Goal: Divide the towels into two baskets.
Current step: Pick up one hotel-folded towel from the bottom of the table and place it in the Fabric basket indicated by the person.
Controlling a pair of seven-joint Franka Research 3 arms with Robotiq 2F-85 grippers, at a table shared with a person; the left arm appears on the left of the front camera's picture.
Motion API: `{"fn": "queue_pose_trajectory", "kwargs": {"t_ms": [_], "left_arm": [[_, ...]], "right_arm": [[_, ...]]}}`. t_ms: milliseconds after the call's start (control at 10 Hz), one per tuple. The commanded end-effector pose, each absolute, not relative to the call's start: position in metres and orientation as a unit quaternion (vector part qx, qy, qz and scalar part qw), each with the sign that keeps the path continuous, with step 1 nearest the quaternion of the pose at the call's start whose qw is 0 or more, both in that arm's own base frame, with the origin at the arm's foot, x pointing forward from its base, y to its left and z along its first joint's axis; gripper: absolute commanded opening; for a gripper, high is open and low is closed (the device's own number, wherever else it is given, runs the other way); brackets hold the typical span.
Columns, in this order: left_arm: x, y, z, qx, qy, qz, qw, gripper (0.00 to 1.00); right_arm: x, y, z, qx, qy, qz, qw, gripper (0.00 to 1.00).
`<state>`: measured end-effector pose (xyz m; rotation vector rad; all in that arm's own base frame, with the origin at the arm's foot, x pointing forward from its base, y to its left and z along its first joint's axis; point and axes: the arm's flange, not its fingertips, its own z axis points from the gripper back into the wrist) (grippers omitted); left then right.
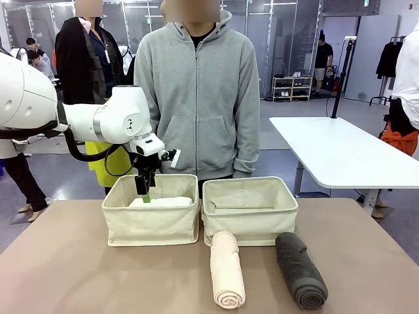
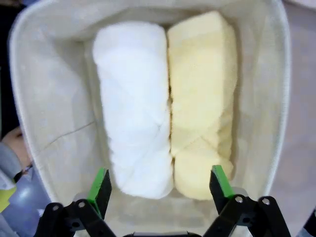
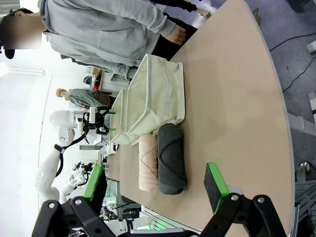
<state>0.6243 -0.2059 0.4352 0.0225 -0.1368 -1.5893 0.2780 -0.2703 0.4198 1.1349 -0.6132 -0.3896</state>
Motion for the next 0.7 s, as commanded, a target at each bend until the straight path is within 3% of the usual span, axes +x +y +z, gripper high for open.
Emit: {"fn": "queue_pose_trajectory", "kwargs": {"t_ms": [0,200,600], "left_arm": [[0.615,-0.184,0.495,-0.007,-0.098,-0.677,0.73,1.0],[0.564,-0.124,0.535,-0.142,-0.087,-0.632,0.757,1.0],[0.477,0.005,0.534,-0.314,-0.101,-0.461,0.824,1.0]], "right_arm": [[0.277,-0.271,0.423,0.529,-0.289,-0.179,0.777,1.0],[0.277,-0.271,0.423,0.529,-0.289,-0.179,0.777,1.0],[0.277,-0.271,0.423,0.529,-0.289,-0.179,0.777,1.0]]}}
